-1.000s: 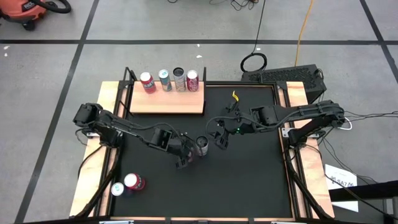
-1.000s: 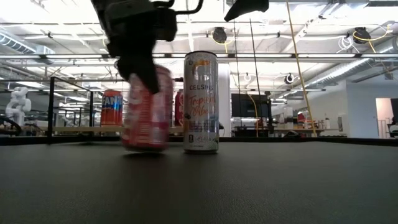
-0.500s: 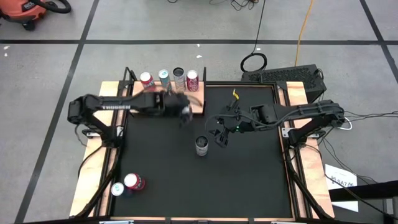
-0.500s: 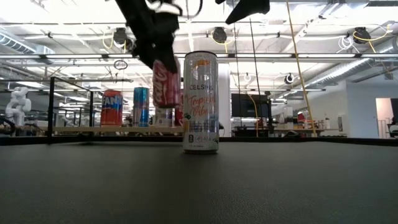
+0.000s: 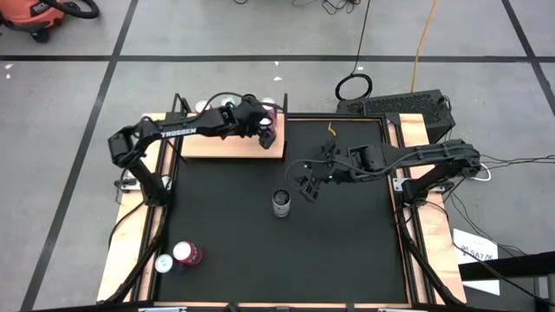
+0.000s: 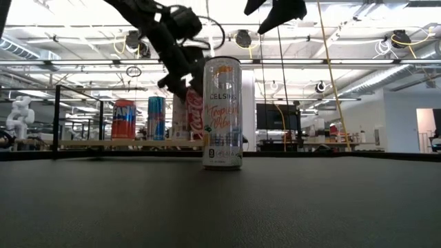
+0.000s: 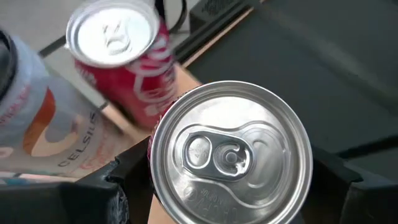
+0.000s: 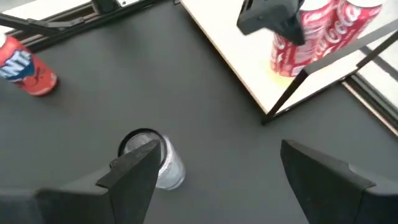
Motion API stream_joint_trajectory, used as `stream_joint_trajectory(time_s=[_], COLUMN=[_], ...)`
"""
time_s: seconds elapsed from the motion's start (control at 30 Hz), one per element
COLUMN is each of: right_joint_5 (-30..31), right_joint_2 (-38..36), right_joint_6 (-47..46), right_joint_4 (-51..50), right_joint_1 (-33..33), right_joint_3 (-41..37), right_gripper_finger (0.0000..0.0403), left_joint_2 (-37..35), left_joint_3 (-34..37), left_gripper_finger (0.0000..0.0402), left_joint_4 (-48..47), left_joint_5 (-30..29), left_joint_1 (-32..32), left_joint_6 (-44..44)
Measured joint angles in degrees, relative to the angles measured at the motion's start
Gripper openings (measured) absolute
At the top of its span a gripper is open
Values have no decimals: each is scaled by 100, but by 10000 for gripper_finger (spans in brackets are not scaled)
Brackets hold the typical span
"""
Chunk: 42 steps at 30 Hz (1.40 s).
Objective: Place canned beverage on shelf
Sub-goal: Put the red white soda can on the shelf aligned with the other red white soda can
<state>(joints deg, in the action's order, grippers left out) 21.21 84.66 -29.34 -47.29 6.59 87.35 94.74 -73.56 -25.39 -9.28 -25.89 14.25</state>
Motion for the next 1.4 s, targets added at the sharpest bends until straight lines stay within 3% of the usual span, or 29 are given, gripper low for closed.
stream_joint_trajectory(time_s=[0.77, 1.13, 1.4], right_joint_5=[-28, -45, -50], right_joint_2=[0, 0, 0], right_joint_6=[-155, -284, -326], right_joint_4=[-101, -101, -101], right_joint_1=[-356, -356, -351], right_joint_3=[0, 0, 0], right_gripper_finger=[318, 318, 318], left_joint_2=[210, 238, 170], left_joint_3=[4, -4, -4], left_gripper_finger=[284, 344, 352], left_joint_4=[71, 145, -8], left_joint_5=[221, 319, 315], left_joint_1=[-147, -136, -136], left_joint_6=[-441, -573, -573])
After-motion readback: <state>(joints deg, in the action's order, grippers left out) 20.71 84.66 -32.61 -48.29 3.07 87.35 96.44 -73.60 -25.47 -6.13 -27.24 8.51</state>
